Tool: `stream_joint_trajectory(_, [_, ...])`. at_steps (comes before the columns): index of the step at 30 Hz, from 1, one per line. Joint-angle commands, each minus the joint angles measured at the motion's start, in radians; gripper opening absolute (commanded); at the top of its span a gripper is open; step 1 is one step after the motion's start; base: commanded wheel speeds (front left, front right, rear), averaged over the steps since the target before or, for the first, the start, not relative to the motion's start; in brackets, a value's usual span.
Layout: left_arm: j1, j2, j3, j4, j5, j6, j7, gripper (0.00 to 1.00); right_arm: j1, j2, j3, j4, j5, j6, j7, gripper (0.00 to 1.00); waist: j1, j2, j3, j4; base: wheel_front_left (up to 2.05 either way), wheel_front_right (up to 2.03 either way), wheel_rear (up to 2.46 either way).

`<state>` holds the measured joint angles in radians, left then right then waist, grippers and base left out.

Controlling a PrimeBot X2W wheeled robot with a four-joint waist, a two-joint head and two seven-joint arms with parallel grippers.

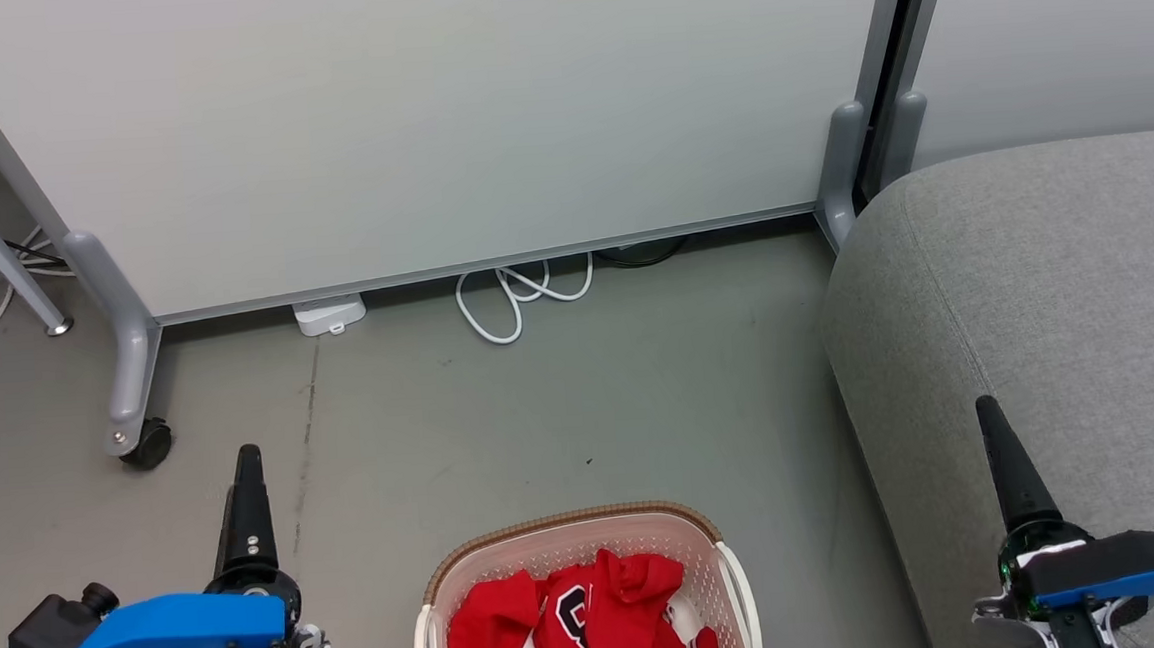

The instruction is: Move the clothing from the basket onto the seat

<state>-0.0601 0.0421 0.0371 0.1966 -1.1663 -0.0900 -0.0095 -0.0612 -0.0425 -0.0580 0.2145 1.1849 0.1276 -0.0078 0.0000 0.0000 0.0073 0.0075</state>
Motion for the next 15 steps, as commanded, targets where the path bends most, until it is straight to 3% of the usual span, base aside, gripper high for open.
stream_joint_trajectory(1, [-0.029,0.007,-0.011,-0.021,0.048,0.007,-0.009,1.00,-0.019,-0.008,0.005,-0.022,-0.047,0.002,-0.010,1.00,0.0000,0.0000,0.000,0.000,0.00,0.00,0.00])
stream_joint_trajectory(6, [-0.031,0.007,-0.043,-0.021,0.201,0.041,-0.032,1.00,-0.017,-0.011,0.015,-0.035,-0.207,0.002,-0.033,1.00,0.0000,0.0000,-0.001,0.003,0.00,0.00,0.00])
stream_joint_trajectory(15, [-0.033,0.015,-0.084,-0.012,0.348,0.070,-0.060,1.00,-0.012,-0.010,0.026,-0.029,-0.367,0.003,-0.061,1.00,0.0000,0.0000,-0.002,0.007,0.00,0.00,0.00])
